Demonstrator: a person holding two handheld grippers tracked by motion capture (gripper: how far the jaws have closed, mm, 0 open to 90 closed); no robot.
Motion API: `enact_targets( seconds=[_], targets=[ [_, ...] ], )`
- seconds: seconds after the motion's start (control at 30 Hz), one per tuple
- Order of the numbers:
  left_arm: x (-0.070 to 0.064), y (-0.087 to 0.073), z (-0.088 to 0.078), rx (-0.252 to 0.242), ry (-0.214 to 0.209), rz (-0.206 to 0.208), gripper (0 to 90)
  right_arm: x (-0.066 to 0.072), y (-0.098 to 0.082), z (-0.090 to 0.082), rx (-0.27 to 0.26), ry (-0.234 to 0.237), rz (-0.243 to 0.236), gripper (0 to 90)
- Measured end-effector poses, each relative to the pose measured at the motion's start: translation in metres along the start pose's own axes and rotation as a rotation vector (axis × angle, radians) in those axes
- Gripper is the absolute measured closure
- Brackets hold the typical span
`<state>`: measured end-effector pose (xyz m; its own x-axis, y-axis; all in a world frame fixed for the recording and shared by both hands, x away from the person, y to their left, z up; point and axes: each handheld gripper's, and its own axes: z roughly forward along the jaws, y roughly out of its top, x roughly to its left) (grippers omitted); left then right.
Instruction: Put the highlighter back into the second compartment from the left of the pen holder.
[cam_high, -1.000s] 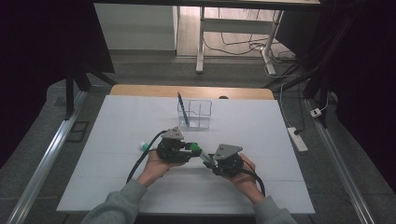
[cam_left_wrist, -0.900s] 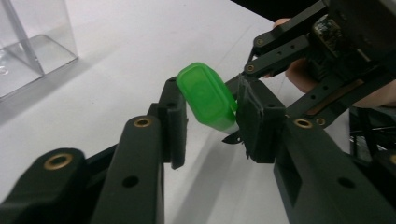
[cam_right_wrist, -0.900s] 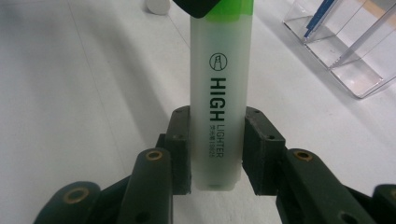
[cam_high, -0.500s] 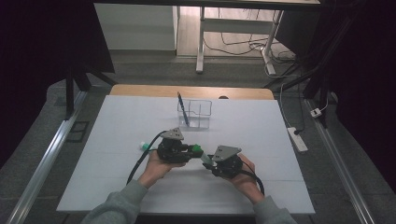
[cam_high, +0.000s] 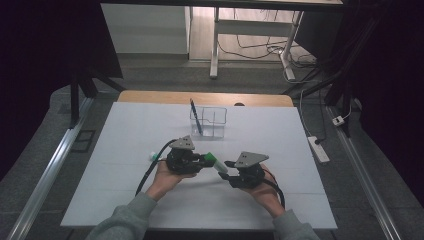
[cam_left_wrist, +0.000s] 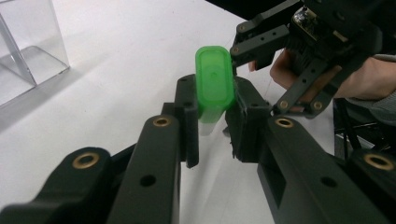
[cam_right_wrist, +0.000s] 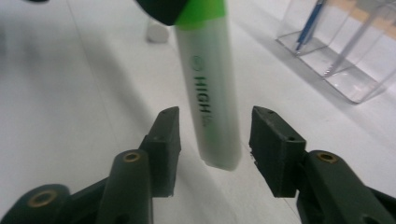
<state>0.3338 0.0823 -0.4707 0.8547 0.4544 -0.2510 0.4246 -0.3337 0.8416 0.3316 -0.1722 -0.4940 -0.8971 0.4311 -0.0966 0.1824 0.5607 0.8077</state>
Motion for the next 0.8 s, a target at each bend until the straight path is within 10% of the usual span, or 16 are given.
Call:
enact_targets(
  seconds=[0.8],
  targets=[
    [0.01,0.0,-0.018,-0.029,0.041,-0.009,73.9,-0.02,-0.026,-0.037,-0.02,-0.054,0.098,48.8]
  ],
)
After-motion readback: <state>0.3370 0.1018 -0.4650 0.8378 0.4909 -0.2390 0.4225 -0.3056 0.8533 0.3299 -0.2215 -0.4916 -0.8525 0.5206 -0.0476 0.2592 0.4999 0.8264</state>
